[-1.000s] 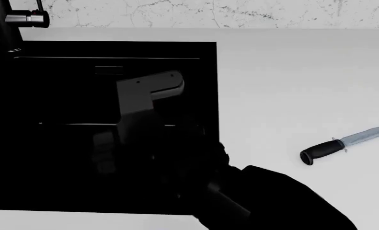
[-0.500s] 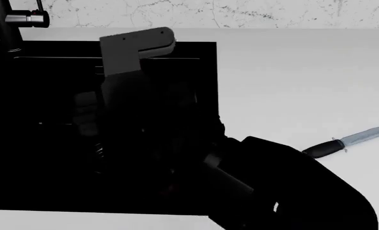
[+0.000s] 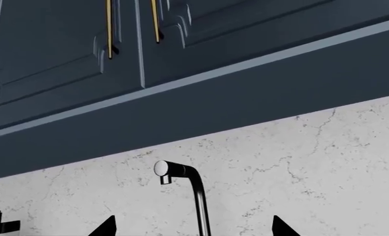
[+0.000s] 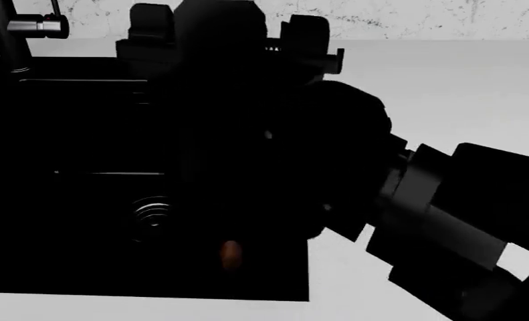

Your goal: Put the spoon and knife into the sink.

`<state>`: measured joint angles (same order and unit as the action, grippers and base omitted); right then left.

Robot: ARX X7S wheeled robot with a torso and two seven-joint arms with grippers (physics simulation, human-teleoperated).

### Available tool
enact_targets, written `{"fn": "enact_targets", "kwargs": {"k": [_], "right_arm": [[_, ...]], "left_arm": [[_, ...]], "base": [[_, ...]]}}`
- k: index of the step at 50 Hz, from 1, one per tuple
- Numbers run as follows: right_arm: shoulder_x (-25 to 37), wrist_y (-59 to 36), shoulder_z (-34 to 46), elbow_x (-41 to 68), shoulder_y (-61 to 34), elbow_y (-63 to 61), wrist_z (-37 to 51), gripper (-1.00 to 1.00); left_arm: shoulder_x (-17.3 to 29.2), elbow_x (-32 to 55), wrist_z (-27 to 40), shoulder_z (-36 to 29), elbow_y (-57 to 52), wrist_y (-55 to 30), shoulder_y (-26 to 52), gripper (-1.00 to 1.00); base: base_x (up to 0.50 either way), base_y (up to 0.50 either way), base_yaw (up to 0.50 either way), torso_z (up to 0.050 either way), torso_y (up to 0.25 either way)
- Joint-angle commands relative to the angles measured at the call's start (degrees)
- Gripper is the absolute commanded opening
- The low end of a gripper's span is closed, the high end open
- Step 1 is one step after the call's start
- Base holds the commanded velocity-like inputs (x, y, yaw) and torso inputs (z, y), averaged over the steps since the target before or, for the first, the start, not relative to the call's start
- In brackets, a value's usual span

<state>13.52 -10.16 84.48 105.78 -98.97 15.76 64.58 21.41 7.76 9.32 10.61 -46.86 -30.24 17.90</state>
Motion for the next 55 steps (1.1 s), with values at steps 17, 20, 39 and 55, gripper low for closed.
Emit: {"fn": "enact_targets", "kwargs": {"k": [17, 20, 39, 55], "right_arm": [[19.8, 25.1, 14.3, 11.6, -10.0, -22.3, 25.4, 1.0], [19.5, 26.3, 15.1, 13.6, -10.1, -22.1, 25.0, 1.0], [17.8, 47.0, 38.7, 25.2, -20.9, -25.5, 25.0, 1.0], [14.8, 48.1, 42.2, 29.8, -20.3, -20.3, 23.9, 1.0]], "left_arm": [[-0.1, 0.8, -0.3, -0.1, 3.4, 3.4, -0.2, 1.0], [-0.1, 0.9, -0.2, 0.0, 3.3, 3.4, -0.4, 1.0], [-0.1, 0.8, -0.2, -0.8, 5.7, 5.4, -0.3, 1.0], [-0.2, 1.3, -0.3, -0.3, 7.4, 7.6, -1.3, 1.0]], "base": [[0.0, 0.0, 0.0, 0.0, 0.0], [0.0, 0.0, 0.0, 0.0, 0.0], [0.0, 0.0, 0.0, 0.0, 0.0], [0.0, 0.0, 0.0, 0.0, 0.0]]}}
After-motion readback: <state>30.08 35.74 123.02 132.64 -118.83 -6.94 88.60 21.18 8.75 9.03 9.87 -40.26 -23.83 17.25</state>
